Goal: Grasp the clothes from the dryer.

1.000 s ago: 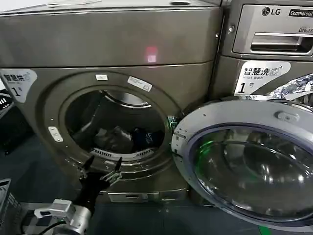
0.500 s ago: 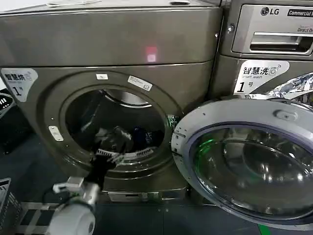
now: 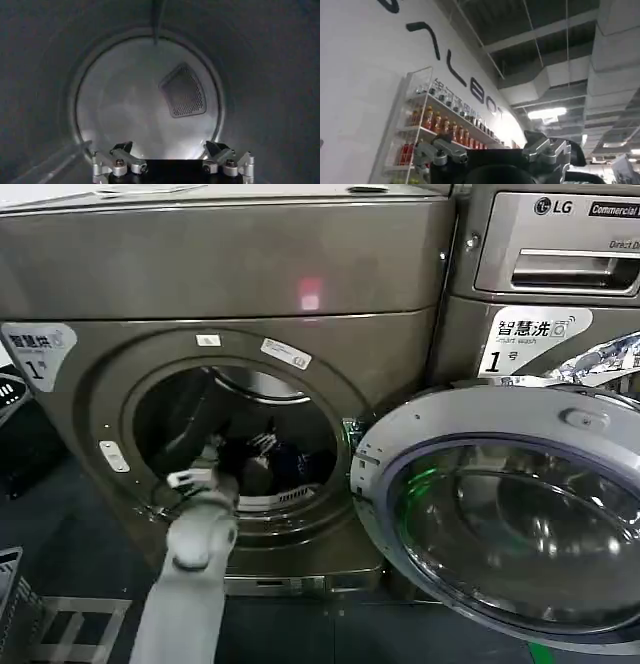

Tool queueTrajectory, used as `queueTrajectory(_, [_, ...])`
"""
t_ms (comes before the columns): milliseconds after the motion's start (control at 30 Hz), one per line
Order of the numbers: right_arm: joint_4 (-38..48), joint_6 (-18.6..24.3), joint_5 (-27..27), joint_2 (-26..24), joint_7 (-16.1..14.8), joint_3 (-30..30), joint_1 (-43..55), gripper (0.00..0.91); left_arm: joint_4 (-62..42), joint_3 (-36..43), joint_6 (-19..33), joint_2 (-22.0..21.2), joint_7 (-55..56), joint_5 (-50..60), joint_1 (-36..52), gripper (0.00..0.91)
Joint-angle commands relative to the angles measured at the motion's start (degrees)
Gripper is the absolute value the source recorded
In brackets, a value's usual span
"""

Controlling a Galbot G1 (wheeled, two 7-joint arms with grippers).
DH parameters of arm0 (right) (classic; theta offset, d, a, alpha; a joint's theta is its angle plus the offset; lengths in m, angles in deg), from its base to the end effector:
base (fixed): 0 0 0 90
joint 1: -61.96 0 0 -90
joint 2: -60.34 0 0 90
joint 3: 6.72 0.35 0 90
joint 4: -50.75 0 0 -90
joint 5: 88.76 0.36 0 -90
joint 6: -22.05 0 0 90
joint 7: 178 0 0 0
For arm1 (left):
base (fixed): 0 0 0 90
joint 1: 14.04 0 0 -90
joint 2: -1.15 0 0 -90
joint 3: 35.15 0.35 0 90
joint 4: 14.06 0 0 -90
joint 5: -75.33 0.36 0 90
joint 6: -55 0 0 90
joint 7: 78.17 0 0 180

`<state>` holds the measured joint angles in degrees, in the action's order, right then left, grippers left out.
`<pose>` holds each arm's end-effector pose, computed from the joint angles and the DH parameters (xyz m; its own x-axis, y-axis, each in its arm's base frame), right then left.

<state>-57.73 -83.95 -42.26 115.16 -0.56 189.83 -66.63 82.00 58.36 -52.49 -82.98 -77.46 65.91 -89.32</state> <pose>-0.0787 -0.4034 0.0574 -0.3925 0.7168 -0.5763 0.8923 0.4487 -0.0496 0.4250 0.0101 -0.2115 -0.9958 0.0763 -0.0496 0.0783 0.9961 -0.0402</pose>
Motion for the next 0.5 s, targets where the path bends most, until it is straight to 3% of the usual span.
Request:
queueTrajectory(33, [1.4,0.1,-0.6,-1.5,-0.2,-0.4,0.3,0.907,-21.3,1.4,2.8,-0.8,0.5,1.6,15.5,0.907])
queueTrajectory(500, [1.6,0.3,-0.3,-0.9,-0.7,1.0,-0.2,0.907,-44.2,1.1,6.3,-3.9,-1.0,4.7,32.5,0.907])
